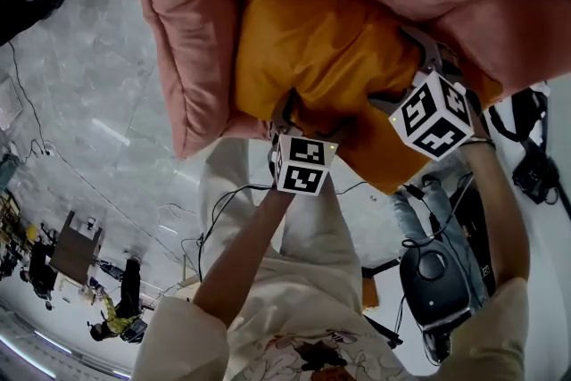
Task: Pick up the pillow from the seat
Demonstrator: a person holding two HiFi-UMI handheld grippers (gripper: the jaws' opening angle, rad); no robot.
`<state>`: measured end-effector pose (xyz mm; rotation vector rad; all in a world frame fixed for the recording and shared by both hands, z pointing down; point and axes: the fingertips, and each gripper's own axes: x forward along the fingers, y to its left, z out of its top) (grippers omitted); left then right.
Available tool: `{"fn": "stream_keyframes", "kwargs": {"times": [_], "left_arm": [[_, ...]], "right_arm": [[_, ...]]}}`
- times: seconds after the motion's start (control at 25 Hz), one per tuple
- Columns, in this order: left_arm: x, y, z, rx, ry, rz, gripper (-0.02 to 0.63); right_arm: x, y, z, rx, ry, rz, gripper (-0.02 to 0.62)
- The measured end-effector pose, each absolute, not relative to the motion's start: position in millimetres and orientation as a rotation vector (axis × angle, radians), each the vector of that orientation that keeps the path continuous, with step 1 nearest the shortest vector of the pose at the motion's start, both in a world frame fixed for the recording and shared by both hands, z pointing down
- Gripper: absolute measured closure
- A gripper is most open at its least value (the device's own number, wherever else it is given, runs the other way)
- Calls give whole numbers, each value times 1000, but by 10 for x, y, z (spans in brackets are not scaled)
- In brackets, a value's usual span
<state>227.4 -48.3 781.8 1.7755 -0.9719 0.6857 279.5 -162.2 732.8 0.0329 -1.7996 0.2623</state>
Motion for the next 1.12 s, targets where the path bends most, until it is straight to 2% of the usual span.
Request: {"fn": "stream_keyframes", "kwargs": {"times": [0.32,0.72,0.84,1.12], "left_arm": [[2321,-567,7814,1786,-975,660,210],[2390,-567,7948,1776,-974,675,352],[2397,-545,7974,1770,-976,668,396],[2361,-570,7886,1753,-949,661,391]], "right_arm": [[2867,-1631,7507,13,-1764,266,17],[2888,-1619,7747,14,-1682,270,25],[2867,-1565,7763,-9,-1678,279,97],[2791,-1405,7625,-33,-1706,244,277]]}}
